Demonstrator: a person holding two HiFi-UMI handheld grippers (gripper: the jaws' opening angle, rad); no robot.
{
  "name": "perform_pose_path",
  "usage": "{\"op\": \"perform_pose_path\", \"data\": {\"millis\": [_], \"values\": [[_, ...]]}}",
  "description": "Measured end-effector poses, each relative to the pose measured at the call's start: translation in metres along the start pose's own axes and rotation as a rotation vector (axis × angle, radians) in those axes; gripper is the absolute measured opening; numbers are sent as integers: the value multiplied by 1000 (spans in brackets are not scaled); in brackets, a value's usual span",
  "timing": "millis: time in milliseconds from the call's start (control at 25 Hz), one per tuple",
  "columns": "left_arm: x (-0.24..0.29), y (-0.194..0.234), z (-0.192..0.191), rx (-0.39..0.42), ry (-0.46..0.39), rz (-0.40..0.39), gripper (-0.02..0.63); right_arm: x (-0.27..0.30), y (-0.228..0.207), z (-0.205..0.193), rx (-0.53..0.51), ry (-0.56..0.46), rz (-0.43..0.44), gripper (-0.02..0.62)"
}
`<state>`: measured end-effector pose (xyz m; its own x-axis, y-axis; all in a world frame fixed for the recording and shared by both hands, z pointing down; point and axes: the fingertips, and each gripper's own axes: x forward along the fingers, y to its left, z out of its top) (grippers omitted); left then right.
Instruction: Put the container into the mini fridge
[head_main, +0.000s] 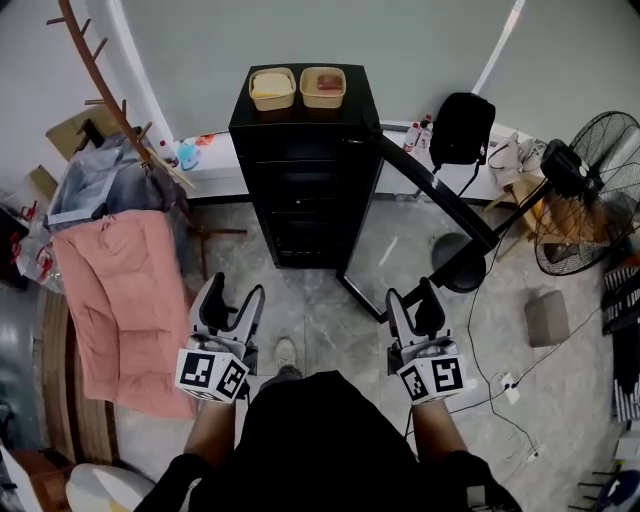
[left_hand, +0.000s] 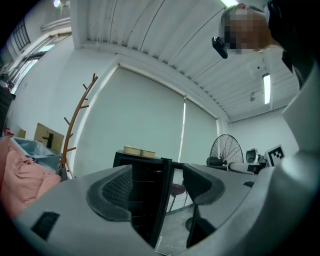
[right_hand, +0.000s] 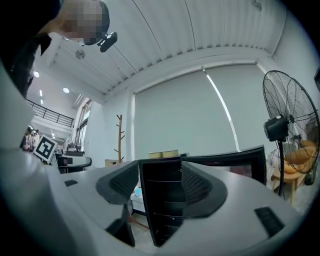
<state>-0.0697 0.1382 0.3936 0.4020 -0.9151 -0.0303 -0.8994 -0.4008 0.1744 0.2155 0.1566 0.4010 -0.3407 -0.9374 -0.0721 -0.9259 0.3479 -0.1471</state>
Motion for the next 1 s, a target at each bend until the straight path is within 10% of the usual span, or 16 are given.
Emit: {"op": "perform_pose_path", "data": {"millis": [1000], "values": [[105,138,24,-15,27,-162,328,178,60,1,104,-62,-16,259]]}}
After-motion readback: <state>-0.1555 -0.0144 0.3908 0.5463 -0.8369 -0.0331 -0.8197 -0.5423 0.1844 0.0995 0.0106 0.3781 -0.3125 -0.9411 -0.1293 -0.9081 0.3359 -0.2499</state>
